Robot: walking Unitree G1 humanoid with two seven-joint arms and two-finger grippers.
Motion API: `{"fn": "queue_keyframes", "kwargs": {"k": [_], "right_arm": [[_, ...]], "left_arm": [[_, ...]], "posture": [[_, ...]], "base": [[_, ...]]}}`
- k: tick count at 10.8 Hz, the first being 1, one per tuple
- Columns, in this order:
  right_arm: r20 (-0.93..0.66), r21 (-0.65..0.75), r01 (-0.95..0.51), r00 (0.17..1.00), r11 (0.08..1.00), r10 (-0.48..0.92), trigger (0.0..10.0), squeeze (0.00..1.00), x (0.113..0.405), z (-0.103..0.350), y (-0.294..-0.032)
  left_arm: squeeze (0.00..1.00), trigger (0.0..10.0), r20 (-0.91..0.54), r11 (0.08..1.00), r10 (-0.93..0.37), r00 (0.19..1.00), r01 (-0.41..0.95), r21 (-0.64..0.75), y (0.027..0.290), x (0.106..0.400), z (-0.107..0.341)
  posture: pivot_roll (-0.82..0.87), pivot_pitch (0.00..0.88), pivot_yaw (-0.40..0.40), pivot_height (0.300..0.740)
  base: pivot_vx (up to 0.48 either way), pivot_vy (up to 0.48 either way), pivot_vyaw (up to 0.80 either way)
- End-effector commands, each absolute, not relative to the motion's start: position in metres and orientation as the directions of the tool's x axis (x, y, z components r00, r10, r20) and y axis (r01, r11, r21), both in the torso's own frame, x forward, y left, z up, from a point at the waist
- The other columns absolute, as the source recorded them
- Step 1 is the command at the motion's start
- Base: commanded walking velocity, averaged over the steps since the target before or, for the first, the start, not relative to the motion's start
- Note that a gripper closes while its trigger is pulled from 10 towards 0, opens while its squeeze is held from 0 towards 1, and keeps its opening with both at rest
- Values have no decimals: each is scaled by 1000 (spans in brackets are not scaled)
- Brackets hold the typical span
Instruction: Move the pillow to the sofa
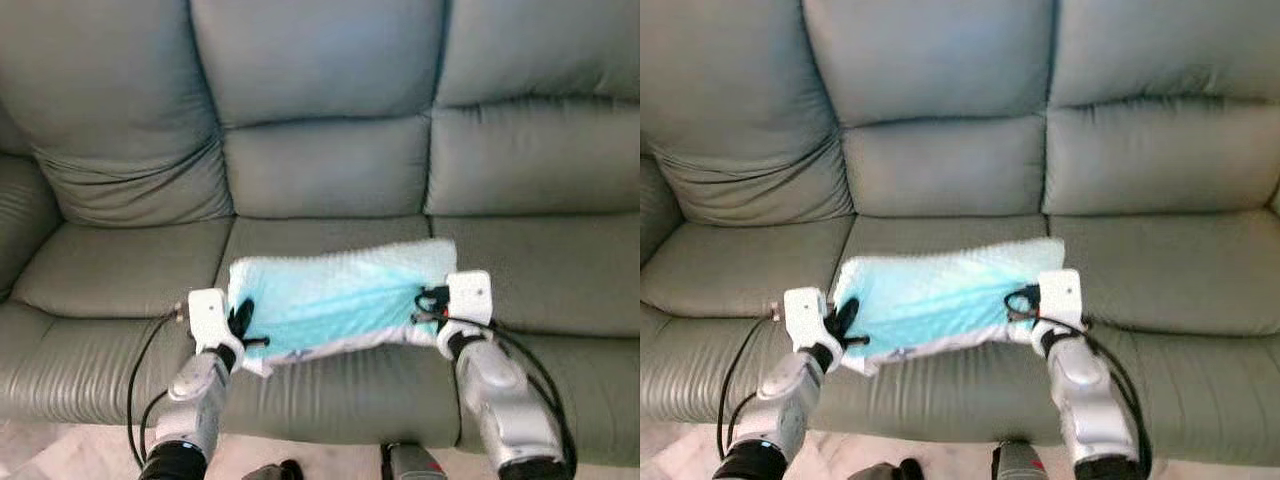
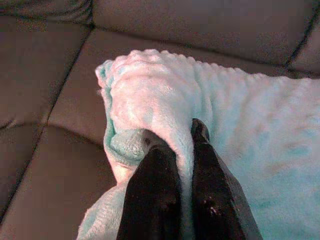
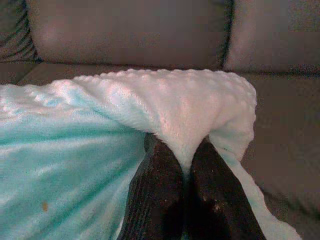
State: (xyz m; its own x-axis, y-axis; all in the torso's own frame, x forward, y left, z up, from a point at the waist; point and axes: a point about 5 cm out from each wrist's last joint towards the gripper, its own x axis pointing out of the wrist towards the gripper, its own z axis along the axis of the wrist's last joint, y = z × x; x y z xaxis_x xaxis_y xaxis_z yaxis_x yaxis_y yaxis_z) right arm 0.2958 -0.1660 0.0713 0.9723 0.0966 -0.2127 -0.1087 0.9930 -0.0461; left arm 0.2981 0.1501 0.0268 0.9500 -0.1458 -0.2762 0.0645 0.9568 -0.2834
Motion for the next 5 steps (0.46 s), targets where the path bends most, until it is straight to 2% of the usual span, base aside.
{"fn": "queue_keyframes", "kwargs": {"k": [1, 4, 5], "right_arm": [[-206, -37, -100, 974, 994, 91, 10000, 0, 294, 71, -165], [-138, -82, -69, 989, 994, 57, 10000, 0, 304, 82, -161], [-124, -74, -42, 992, 996, 33, 10000, 0, 310, 85, -163]], "left_arm": [[0, 10000, -275, 961, -121, 954, 43, -274, 162, 298, 24], [0, 10000, -280, 959, -106, 954, 24, -282, 161, 308, 23], [0, 10000, -257, 959, -133, 957, 59, -276, 154, 318, 32]], "posture": [[-243, 300, 170, 740], [-264, 354, 184, 740], [-268, 373, 189, 740]], "base": [[0, 0, 0], [0, 0, 0], [0, 0, 0]]}}
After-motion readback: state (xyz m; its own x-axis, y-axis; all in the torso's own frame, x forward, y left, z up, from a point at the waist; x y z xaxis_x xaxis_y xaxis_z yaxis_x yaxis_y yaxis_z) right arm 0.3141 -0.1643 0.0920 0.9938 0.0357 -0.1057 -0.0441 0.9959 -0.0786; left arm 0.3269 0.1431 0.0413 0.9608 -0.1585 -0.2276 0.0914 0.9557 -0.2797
